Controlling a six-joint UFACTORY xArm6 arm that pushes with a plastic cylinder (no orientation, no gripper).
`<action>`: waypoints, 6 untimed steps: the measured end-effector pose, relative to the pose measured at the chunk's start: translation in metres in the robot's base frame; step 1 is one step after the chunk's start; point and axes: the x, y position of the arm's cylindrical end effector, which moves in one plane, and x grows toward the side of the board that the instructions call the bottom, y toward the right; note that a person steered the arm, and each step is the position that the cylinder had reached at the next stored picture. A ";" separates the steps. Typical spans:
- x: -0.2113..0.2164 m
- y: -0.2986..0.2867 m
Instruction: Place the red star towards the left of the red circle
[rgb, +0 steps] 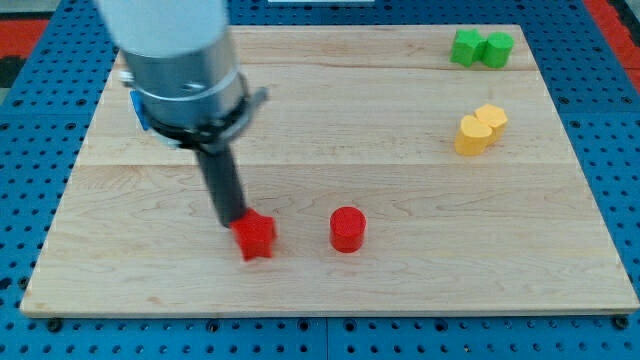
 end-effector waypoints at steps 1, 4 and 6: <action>-0.004 -0.024; 0.032 0.016; 0.024 0.040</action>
